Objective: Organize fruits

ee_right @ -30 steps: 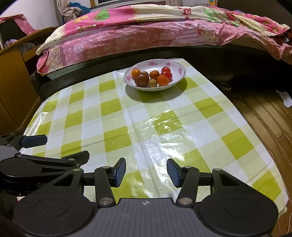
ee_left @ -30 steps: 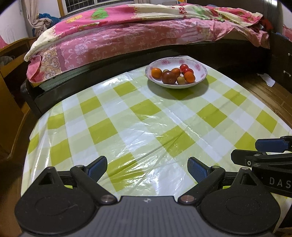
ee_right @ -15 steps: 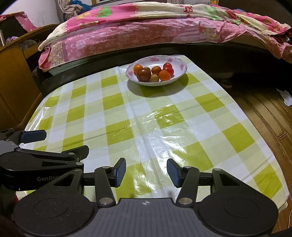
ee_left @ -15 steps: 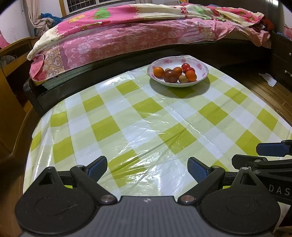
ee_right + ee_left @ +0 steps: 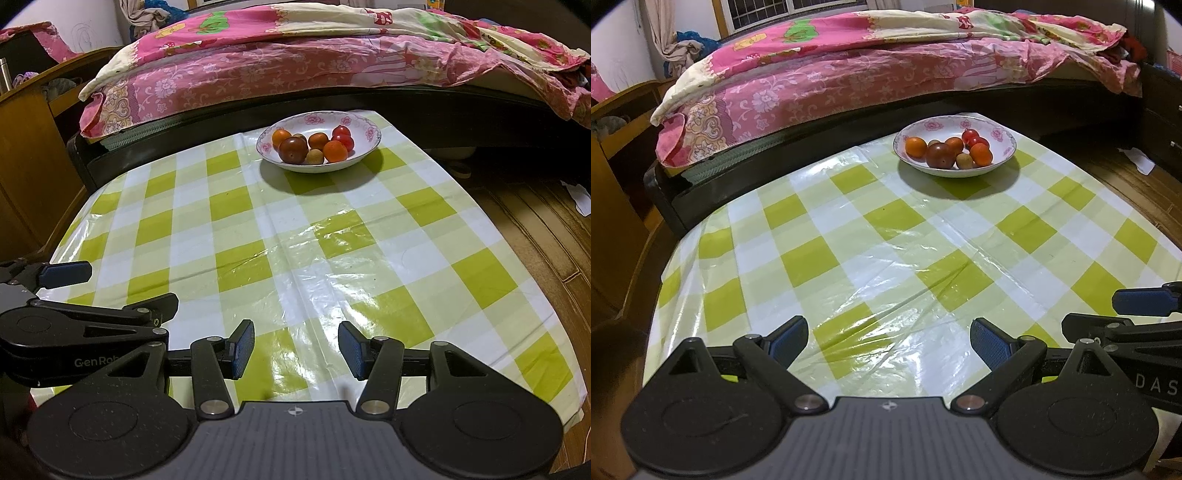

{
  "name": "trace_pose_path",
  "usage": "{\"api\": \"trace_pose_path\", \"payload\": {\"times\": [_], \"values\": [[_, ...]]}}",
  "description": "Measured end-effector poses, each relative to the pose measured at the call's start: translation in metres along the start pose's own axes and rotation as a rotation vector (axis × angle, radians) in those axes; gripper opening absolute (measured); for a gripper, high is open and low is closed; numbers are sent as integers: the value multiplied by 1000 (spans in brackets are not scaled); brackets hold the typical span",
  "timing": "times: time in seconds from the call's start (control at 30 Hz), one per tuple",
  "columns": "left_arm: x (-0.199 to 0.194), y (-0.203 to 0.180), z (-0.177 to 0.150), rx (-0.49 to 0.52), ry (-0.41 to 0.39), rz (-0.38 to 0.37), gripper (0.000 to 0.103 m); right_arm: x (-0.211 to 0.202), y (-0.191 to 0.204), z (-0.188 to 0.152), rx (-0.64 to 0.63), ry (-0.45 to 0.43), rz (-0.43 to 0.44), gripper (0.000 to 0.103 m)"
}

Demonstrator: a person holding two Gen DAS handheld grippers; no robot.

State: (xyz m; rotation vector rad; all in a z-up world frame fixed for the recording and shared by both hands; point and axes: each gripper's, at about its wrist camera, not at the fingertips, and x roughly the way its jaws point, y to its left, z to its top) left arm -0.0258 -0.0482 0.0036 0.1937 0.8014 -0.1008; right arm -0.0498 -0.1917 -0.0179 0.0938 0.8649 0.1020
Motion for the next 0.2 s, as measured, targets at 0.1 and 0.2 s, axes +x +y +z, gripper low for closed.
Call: {"api": "trace_pose_path", "payload": {"times": [0.1,0.2], "values": [[0,0,0,2,-3,6,102,0,0,0,-1,0,-1,49],[0,0,0,2,-3,7,102,0,0,0,0,1,-1,50]]}}
